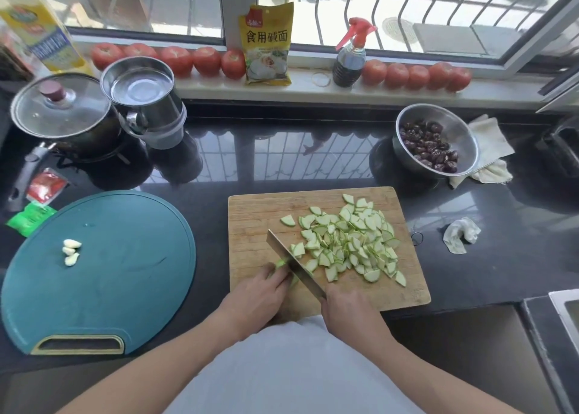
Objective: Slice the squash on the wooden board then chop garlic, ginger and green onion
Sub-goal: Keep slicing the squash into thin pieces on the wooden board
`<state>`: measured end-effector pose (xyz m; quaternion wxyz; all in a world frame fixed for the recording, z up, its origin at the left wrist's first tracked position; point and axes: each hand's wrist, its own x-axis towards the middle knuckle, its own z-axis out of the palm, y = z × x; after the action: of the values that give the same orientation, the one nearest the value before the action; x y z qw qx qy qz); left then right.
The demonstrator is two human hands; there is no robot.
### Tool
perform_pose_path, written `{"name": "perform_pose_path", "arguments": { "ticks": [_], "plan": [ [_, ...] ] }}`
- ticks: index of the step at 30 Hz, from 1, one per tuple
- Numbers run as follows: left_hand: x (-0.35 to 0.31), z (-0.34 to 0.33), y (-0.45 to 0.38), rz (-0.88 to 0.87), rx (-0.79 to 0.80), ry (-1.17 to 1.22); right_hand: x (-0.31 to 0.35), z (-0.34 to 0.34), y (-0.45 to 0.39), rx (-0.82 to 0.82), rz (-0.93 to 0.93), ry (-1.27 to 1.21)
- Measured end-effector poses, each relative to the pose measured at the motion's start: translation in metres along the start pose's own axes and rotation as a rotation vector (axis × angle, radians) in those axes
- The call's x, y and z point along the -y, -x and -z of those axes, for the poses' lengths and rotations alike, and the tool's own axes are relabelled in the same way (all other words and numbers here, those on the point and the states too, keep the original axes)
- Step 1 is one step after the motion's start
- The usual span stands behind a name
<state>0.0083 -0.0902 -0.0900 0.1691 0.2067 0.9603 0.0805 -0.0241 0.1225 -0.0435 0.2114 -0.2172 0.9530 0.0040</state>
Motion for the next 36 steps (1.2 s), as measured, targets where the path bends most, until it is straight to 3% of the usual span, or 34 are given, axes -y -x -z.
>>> {"name": "perform_pose_path", "arguments": {
  "ticks": [6,15,19,30,36],
  "plan": [
    [0.0,-0.002,0.001,-0.013,-0.047,-0.034,0.01,-0.007,-0.017,0.04,-0.012,0.029],
    [0.001,0.0,0.004,-0.045,-0.092,-0.073,0.008,0.008,-0.013,-0.066,-0.015,-0.217],
    [0.0,0.006,0.005,-0.026,-0.088,-0.047,0.003,0.01,-0.002,0.01,0.005,-0.119],
    [0.0,0.005,0.004,-0.036,-0.098,-0.081,0.011,-0.003,-0.013,0.028,-0.009,0.049],
    [0.0,0.005,0.006,-0.071,-0.106,-0.134,0.017,-0.003,-0.036,-0.06,-0.036,-0.143]
  ]
}}
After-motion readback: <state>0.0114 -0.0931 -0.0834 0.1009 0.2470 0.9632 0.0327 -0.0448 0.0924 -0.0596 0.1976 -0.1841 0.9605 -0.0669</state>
